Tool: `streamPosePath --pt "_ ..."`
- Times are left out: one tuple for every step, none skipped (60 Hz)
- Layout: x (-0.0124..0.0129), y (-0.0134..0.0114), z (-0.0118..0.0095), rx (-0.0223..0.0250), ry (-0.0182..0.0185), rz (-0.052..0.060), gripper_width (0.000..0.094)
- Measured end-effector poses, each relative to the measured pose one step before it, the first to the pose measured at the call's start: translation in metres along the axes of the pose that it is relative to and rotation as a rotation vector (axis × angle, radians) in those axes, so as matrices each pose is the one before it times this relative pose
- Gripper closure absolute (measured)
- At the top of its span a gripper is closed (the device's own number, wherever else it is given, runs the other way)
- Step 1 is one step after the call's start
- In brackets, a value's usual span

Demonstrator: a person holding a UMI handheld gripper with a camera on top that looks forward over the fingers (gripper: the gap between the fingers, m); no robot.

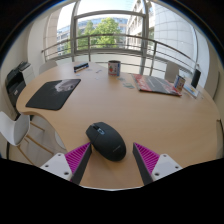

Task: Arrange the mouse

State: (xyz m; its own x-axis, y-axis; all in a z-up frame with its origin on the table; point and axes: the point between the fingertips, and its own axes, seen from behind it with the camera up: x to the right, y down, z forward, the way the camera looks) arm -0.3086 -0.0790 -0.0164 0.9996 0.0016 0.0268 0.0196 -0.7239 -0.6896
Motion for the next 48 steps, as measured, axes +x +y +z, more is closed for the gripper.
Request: streamPosePath --pt "0.00106 -0.00273 0.00238 0.00141 -0.00033 0.0022 0.0093" --pt "0.00096 -0.00257 0.00225 0.00091 0.00042 0.0024 0.0094" --pt "0.00122 -0.00247 0.00282 0.00105 0.00246 0.0027 0.0093" --pt "0.00144 -0.00231 0.00293 -0.00006 0.00297 0.0021 0.0093" --pt "0.00381 -0.00572 0.00556 0.00128 -0.00251 0.003 0.0092" --pt "-0.00165 -0.00143 0.00069 0.00453 0.00331 0.006 0.0092" --pt "0.00075 -0.00149 0.00244 0.00222 0.00236 0.0055 0.0092" --pt "0.00068 -0.0018 0.00275 0.00148 -0.00005 0.0073 0.0091" --pt "0.00041 -0.00161 0.00243 0.00188 -0.00111 0.0081 0.0094" --pt "0.0015 -0.00273 0.00229 0.00574 0.00279 0.0051 0.0105" --pt "0.00278 -0.00365 0.0015 -0.00062 0.0016 0.0009 0.0115" --pt "0.00165 -0.00176 0.00247 0.00155 0.00088 -0.0007 0.013" --pt "0.00047 -0.00184 0.00178 0.00391 0.00189 -0.0022 0.0154" --pt "-0.0001 -0.00112 0.00148 0.00262 -0.00063 -0.0008 0.0178" --pt "-0.00018 -0.00094 0.00137 0.00192 -0.00245 0.0012 0.0208" --pt "0.00031 -0.00102 0.00116 0.00306 0.00109 0.0001 0.0234" --pt "0.00004 -0.00063 0.00084 0.00204 0.0006 -0.0002 0.0272" --pt "-0.00034 -0.00176 -0.00049 0.00109 0.00147 0.0004 0.0322" --pt "0.00014 -0.00028 0.00151 0.00285 0.00126 -0.0008 0.0383" --pt "0.00149 -0.00012 0.00059 0.00236 0.0065 0.0006 0.0407" --pt "0.00037 -0.00007 0.00054 0.00297 0.00336 0.0046 0.0408" --pt "0.00018 0.00032 -0.00007 0.00062 0.00196 0.0054 0.0414" --pt "-0.00004 -0.00035 -0.00005 0.00244 0.00229 0.0038 0.0424" --pt "-0.00001 -0.00021 -0.00006 0.00181 0.00207 0.0016 0.0434" --pt "-0.00012 -0.0007 -0.00119 0.00104 0.00139 0.0006 0.0445" --pt "-0.00002 -0.0004 0.00033 0.00242 0.00161 0.0017 0.0455" --pt "0.00024 -0.00011 0.00022 0.00071 0.00206 0.0028 0.0465" --pt "0.00024 0.0 -0.00001 0.00001 0.00248 0.0036 0.0475" --pt "0.00029 0.00025 0.00046 -0.00025 0.00423 0.0043 0.0487" --pt "0.00049 0.0001 0.0 -0.00087 0.00473 0.0042 0.0489" --pt "0.00055 -0.00005 -0.00008 -0.00025 0.00459 0.0013 0.0507" --pt "0.00045 0.00002 0.00018 -0.00058 0.00401 0.0012 0.0513" --pt "0.00045 0.00012 -0.0001 -0.00118 0.00372 -0.0011 0.0523" --pt "0.00057 0.00034 -0.00011 -0.00229 0.00433 0.0008 0.0528" --pt "0.00045 0.00033 -0.00025 -0.00339 0.00435 0.0017 0.0535" --pt "0.00047 0.00024 -0.00031 -0.00273 0.00492 0.0048 0.0535" --pt "0.00009 -0.00065 -0.00135 -0.00379 0.0058 0.0059 0.054" --pt "0.0002 -0.00016 -0.00093 0.00165 0.00638 0.0053 0.0541" --pt "0.00105 -0.00094 -0.00054 0.002 0.00637 0.0045 0.0541" --pt "0.00137 -0.00108 -0.00155 0.00073 0.00777 0.0019 0.0542" --pt "0.0012 -0.0018 -0.00182 0.00101 0.00806 0.001 0.0541" --pt "0.00123 -0.00278 -0.00238 0.00339 0.0076 0.0021 0.0541" --pt "0.00155 -0.00452 -0.00293 0.00827 0.00854 0.0065 0.054" --pt "0.00169 -0.00552 -0.00293 0.01106 0.00998 0.0079 0.054" --pt "0.00291 -0.00812 -0.00226 0.00665 0.00953 0.0047 0.054" --pt "0.00076 -0.00572 -0.00495 0.01336 0.00915 0.0048 0.0539" --pt "0.00132 -0.00808 -0.00357 0.01364 0.01041 0.0056 0.0539" --pt "0.00125 -0.00964 -0.00348 0.01685 0.01097 0.0076 0.054"
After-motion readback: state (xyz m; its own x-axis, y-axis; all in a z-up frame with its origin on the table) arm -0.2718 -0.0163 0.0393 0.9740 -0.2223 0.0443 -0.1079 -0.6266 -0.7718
